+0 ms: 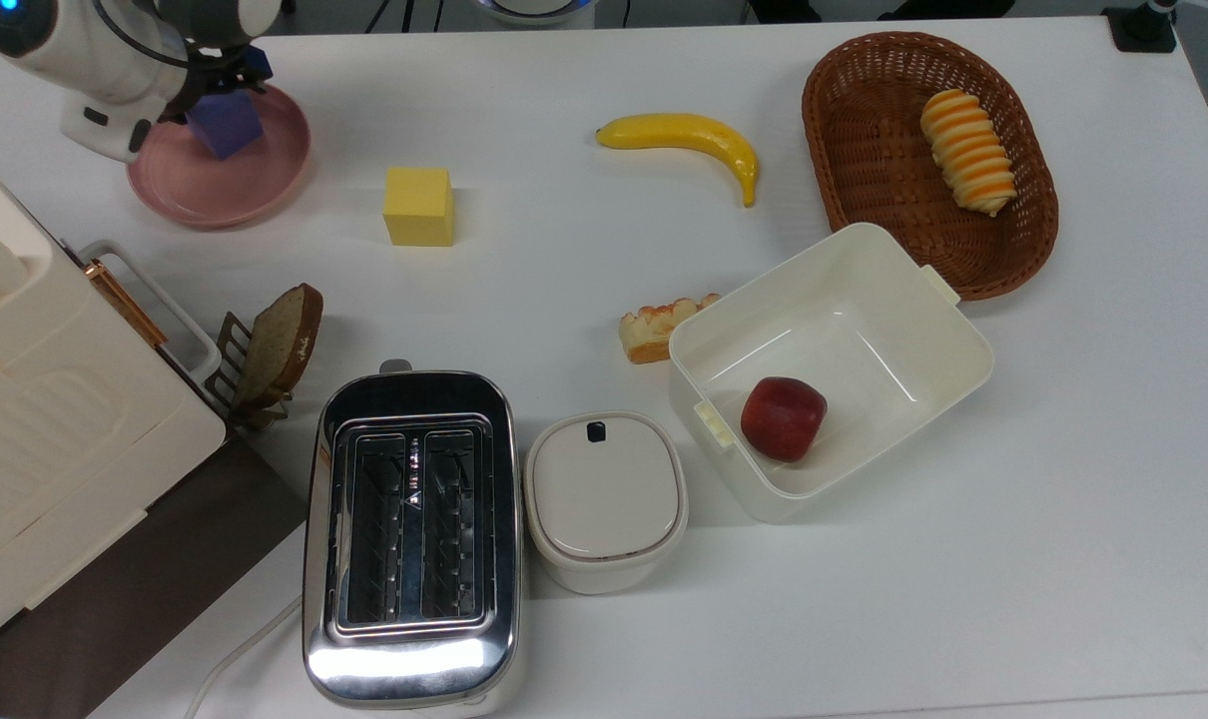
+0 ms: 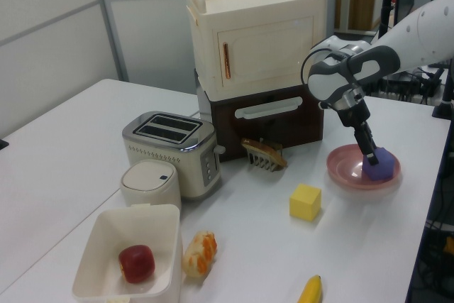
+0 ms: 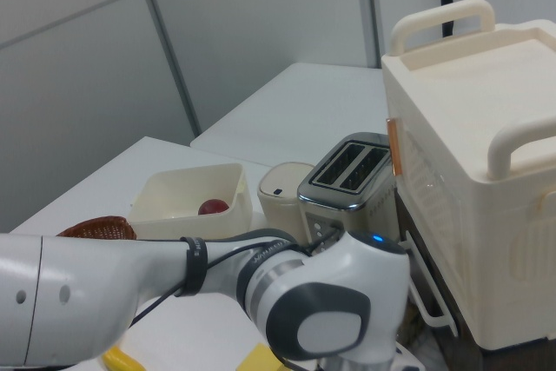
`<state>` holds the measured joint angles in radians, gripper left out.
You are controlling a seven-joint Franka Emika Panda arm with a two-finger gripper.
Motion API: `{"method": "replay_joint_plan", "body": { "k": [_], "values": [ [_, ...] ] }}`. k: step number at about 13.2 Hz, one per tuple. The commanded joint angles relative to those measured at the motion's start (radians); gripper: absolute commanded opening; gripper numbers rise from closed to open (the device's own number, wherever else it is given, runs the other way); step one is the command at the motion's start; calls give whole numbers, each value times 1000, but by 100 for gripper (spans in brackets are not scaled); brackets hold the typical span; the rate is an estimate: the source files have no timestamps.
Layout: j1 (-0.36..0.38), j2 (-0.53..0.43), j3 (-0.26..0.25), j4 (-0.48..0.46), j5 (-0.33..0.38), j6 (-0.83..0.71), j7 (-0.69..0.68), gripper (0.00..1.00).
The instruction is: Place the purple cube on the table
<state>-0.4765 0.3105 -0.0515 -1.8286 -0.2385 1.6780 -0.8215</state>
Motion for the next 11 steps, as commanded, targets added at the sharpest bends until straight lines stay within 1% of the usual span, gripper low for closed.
{"method": "replay_joint_plan", "body": {
  "k": [1,2,4,5,6,8,9,10,11],
  "values": [
    [59,-4,-5,-26,-73,26,-13,100],
    [70,1,-5,-26,-82,31,-14,100],
    [70,5,-5,-26,-91,32,-33,86],
    [70,5,-5,-28,-96,31,-47,72],
    [70,5,-5,-28,-97,31,-47,62],
    [65,4,-7,-24,-97,29,-68,31],
    [62,-1,-7,-23,-96,23,-80,21],
    [61,-11,-13,-20,-94,17,-99,7],
    [52,-25,-14,-18,-90,9,-113,0]
  ]
}}
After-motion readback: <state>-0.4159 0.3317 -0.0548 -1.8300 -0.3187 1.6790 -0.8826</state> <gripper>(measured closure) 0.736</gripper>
